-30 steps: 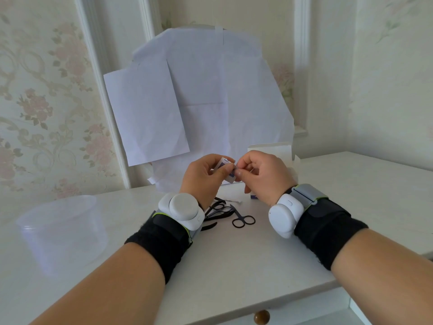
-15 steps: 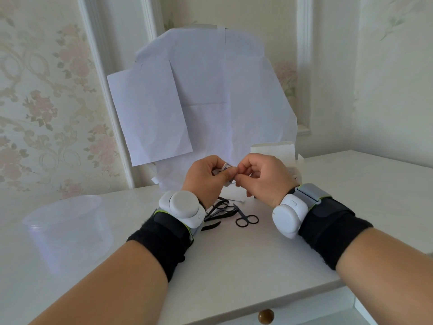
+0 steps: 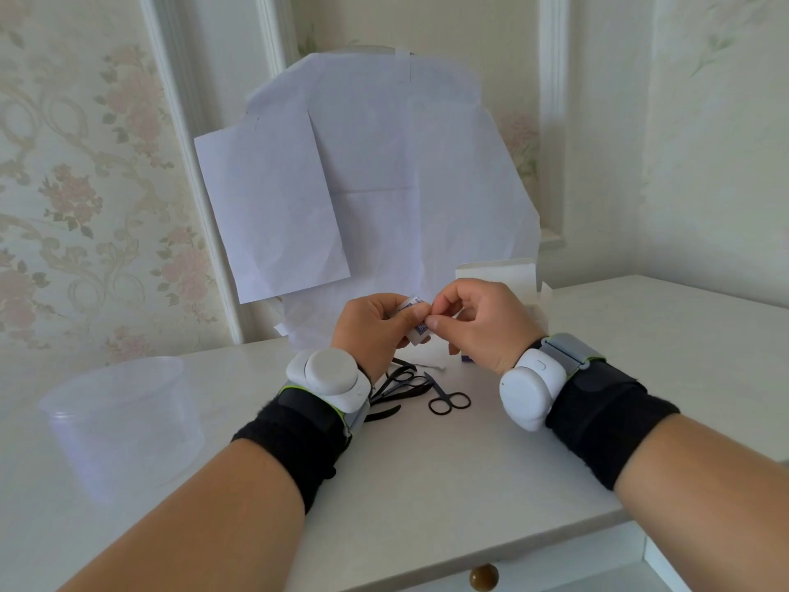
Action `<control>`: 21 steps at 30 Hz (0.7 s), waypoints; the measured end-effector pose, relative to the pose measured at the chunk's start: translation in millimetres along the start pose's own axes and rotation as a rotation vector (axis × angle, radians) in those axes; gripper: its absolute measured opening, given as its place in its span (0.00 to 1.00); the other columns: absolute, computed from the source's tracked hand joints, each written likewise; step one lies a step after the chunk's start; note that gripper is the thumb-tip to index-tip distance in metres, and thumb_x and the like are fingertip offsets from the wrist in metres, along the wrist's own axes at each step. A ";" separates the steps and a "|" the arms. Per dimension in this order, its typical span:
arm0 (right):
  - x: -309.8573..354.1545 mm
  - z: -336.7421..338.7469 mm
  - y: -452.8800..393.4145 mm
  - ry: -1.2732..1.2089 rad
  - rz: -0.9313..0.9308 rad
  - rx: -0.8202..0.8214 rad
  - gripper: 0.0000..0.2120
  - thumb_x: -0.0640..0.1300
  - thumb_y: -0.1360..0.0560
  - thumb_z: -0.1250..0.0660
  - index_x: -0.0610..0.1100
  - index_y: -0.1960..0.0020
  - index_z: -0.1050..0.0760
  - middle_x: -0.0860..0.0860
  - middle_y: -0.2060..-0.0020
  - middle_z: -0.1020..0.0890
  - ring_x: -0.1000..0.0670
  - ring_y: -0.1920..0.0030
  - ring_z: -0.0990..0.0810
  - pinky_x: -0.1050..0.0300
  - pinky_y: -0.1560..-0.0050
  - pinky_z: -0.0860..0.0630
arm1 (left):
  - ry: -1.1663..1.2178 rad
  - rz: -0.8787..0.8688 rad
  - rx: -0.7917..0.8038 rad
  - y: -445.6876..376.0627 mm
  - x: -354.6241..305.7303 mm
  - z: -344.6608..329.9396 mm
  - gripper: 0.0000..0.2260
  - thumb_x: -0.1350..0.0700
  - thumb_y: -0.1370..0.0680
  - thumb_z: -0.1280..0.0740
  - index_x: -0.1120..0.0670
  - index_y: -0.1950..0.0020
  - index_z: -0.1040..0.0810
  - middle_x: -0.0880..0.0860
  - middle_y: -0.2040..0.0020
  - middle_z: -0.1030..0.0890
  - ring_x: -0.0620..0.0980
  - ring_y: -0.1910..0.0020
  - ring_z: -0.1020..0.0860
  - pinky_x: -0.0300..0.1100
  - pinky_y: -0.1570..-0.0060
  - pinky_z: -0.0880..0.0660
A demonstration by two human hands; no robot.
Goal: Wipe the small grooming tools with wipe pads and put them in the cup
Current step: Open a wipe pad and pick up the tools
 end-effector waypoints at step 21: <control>-4.5 1.3 -1.7 -0.111 -0.019 -0.051 0.05 0.39 0.27 0.28 0.46 0.60 0.21 0.44 0.64 0.16 0.51 0.72 0.23 0.53 0.67 0.21 | -0.014 0.040 -0.015 -1.9 4.1 -1.8 0.10 0.54 0.19 0.37 0.55 0.57 0.20 0.50 0.64 0.16 0.45 0.65 0.17 0.38 0.64 0.24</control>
Point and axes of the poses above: each hand's wrist, its own y-axis away from the middle knuckle, its own z-axis out of the back of the hand, x = y × z, the point moved 5 cm from there along -y, towards the middle knuckle
